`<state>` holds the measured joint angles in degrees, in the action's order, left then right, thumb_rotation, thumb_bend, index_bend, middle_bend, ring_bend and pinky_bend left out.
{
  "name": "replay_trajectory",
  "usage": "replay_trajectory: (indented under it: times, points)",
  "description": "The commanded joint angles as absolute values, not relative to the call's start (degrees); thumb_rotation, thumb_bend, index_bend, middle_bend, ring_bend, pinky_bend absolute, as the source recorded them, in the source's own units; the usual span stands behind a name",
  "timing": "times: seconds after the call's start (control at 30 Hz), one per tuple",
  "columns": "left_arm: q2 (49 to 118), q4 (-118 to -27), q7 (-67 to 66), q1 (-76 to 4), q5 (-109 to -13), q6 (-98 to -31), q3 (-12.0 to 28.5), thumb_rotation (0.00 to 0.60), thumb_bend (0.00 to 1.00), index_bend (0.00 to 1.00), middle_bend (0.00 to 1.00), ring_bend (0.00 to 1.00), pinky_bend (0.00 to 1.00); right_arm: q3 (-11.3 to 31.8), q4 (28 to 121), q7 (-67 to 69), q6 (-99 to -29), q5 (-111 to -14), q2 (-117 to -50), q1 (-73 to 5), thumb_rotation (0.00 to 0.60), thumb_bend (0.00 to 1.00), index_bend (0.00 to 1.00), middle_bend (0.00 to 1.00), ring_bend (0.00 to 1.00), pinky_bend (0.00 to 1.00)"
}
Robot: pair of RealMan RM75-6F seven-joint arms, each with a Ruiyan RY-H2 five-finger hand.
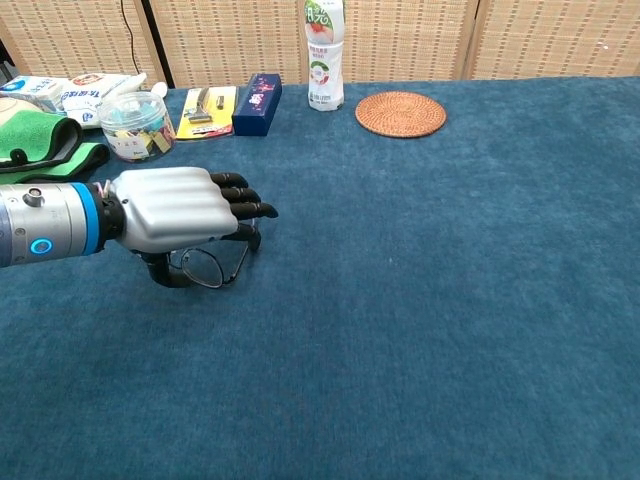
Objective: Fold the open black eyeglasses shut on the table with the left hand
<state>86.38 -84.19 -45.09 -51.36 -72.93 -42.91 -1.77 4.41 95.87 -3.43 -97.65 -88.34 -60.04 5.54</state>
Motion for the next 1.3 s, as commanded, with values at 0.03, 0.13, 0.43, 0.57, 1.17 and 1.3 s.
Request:
replay_trajectory:
  times: [0.03, 0.13, 0.43, 0.57, 1.17, 1.3]
  points:
    - [86.7, -83.8, -44.5, -51.0, -73.7, -43.7, -2.1, 0.557, 0.24, 0.33, 0.0, 0.0, 0.0, 4.4, 95.9, -3.4, -97.7, -88.4, -60.1, 5.5, 0.6, 0.43, 0.3, 0.14, 0.27, 0.42]
    - [86.7, -83.6, -44.0, -50.9, -74.1, -44.0, -2.3, 0.558, 0.24, 0.37, 0.0, 0.0, 0.0, 4.5, 95.8, -3.5, -97.7, -88.4, -60.1, 5.5, 0.6, 0.43, 0.31, 0.14, 0.27, 0.42]
    - [86.5, -83.4, -41.0, -49.6, -76.8, -46.3, -3.2, 0.584, 0.24, 0.48, 0.0, 0.0, 0.0, 4.6, 95.8, -3.6, -97.8, -88.6, -60.3, 5.5, 0.6, 0.43, 0.31, 0.14, 0.27, 0.42]
    - [86.5, -82.8, -39.6, -49.0, -78.3, -47.1, -3.8, 0.588, 0.24, 0.51, 0.0, 0.0, 0.0, 4.6, 95.8, -3.7, -97.7, -88.6, -60.3, 5.4, 0.6, 0.43, 0.31, 0.14, 0.27, 0.42]
    - [86.1, -81.1, -33.6, -47.6, -83.0, -49.1, -4.0, 0.6, 0.24, 0.42, 0.0, 0.0, 0.0, 4.6, 96.1, -4.0, -98.2, -89.2, -60.4, 5.6, 0.6, 0.43, 0.32, 0.14, 0.27, 0.43]
    - [85.7, -81.8, -33.9, -47.9, -81.9, -47.8, -3.5, 0.6, 0.24, 0.22, 0.0, 0.0, 0.0, 4.6, 96.1, -3.9, -98.4, -89.1, -60.3, 5.8, 0.6, 0.43, 0.32, 0.14, 0.27, 0.43]
